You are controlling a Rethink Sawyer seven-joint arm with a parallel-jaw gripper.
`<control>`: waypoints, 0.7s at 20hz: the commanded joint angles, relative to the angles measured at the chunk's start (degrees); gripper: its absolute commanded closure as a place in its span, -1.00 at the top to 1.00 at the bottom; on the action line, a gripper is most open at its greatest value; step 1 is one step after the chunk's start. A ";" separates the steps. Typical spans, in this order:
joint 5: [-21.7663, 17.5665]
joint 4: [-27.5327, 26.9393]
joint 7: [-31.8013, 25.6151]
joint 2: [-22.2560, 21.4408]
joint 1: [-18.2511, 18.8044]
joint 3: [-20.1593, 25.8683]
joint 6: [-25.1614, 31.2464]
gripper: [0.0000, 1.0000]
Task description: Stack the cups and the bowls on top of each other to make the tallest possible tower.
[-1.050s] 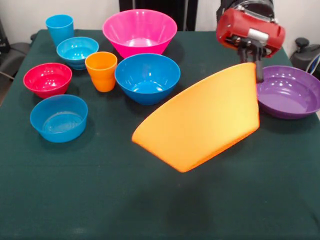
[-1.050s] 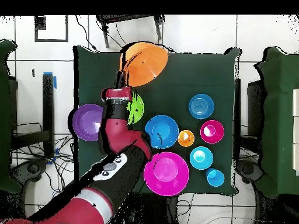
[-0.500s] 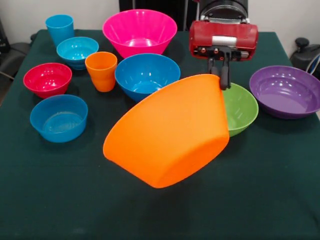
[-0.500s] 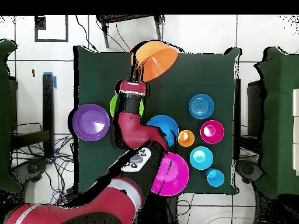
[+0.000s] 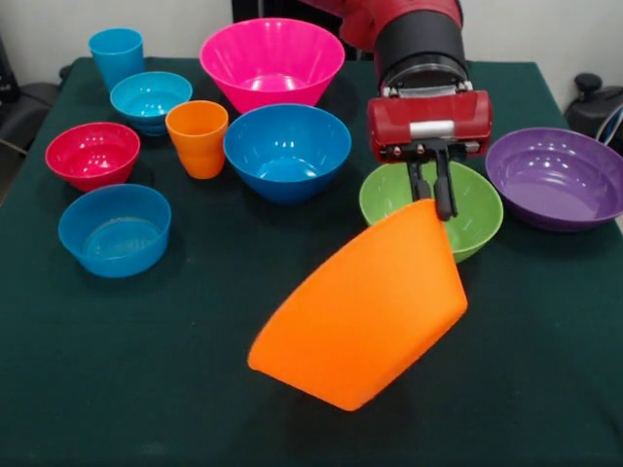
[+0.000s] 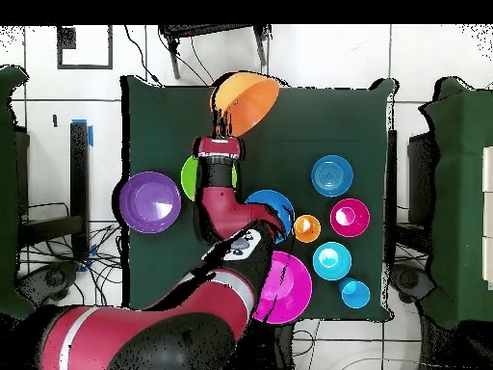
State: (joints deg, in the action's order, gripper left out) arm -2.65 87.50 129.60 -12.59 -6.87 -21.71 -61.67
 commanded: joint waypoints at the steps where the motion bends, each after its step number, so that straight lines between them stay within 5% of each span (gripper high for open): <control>1: -5.89 -6.44 10.94 1.82 0.55 10.44 2.82 -1.00; 14: -7.83 -6.78 12.44 2.89 2.90 14.32 1.74 -1.00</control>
State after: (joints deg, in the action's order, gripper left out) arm -6.25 85.28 129.60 -10.54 -6.32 -16.29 -61.85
